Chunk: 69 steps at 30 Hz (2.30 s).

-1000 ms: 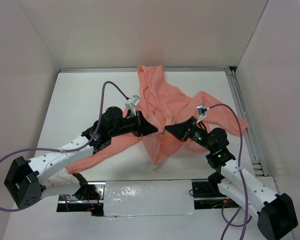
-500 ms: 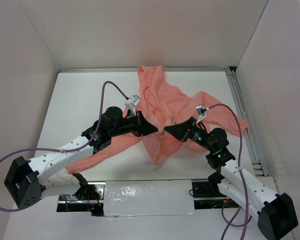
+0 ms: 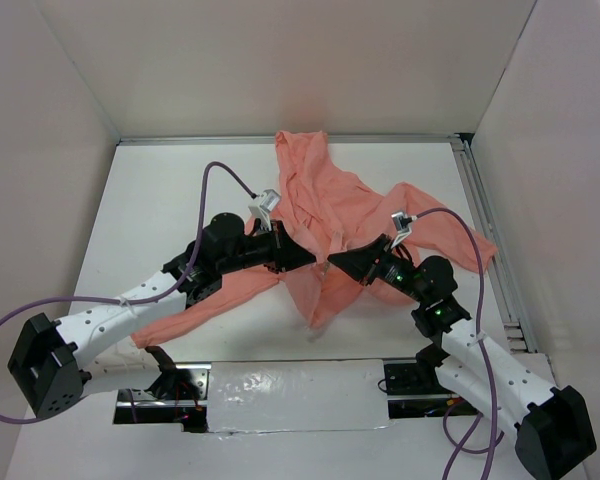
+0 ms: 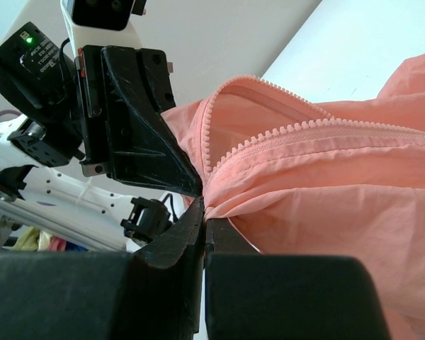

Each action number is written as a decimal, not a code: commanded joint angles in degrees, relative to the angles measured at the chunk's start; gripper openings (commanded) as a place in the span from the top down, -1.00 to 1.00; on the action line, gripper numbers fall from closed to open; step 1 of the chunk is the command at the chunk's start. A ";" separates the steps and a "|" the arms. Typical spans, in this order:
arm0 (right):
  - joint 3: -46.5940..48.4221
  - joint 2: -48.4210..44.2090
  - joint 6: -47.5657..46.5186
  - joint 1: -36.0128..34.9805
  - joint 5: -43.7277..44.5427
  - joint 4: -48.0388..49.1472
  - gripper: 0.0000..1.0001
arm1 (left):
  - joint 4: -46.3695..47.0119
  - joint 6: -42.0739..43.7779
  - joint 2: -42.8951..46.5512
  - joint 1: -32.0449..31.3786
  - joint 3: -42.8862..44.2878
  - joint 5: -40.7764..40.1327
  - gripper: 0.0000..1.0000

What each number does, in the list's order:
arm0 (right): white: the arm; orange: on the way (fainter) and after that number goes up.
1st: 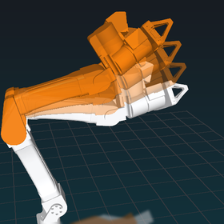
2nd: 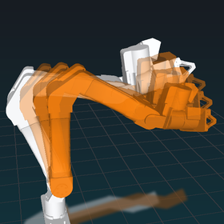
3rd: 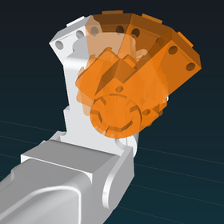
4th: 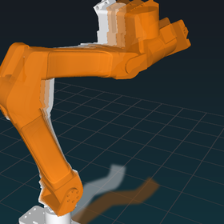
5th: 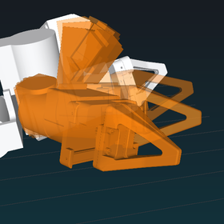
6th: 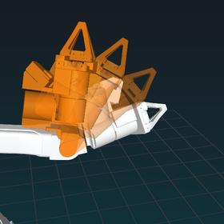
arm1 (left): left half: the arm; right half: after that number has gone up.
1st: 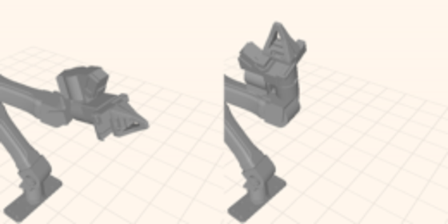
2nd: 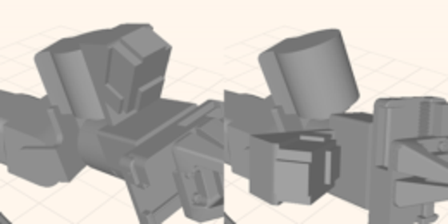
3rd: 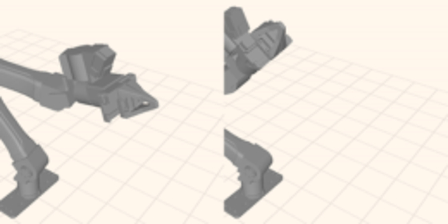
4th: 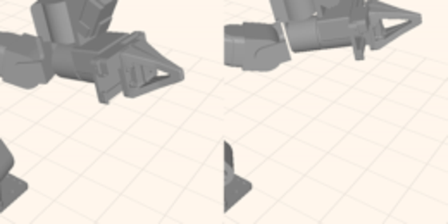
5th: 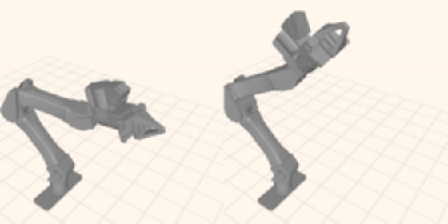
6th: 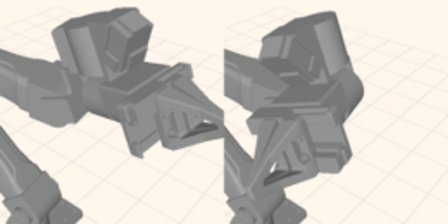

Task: Zip up the jacket

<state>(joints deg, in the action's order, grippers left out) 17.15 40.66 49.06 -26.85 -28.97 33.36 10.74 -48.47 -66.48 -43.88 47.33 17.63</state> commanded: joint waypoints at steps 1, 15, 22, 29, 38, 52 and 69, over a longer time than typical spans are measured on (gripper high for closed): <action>-0.89 -0.85 0.42 -0.48 -0.82 1.53 1.00 | 3.41 -1.01 1.79 0.37 1.71 0.04 1.00; -1.33 -0.77 2.44 -0.40 -0.21 5.13 1.00 | 3.94 -1.01 0.65 0.37 1.80 2.76 1.00; -1.24 1.79 3.76 -0.75 -0.21 8.64 1.00 | 4.29 -0.84 0.56 0.28 1.80 3.47 1.00; -2.55 0.82 5.70 -1.18 1.46 12.07 1.00 | 4.02 -0.58 -0.32 0.37 1.89 4.43 1.00; -3.70 1.79 8.59 -1.27 1.55 17.95 1.00 | 10.52 2.24 -0.93 0.55 0.31 14.00 1.00; -3.17 -0.67 9.04 -0.84 -1.08 16.66 1.00 | 19.23 -1.63 -3.92 6.17 -2.16 27.72 1.00; 8.06 0.72 -6.95 -6.45 15.94 -29.37 1.00 | 4.49 3.02 -1.29 6.52 0.04 17.99 1.00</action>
<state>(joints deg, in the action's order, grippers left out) 18.92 38.92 48.51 -31.05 -23.40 22.22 21.52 -48.95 -70.22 -37.17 44.93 41.04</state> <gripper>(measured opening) 0.018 0.043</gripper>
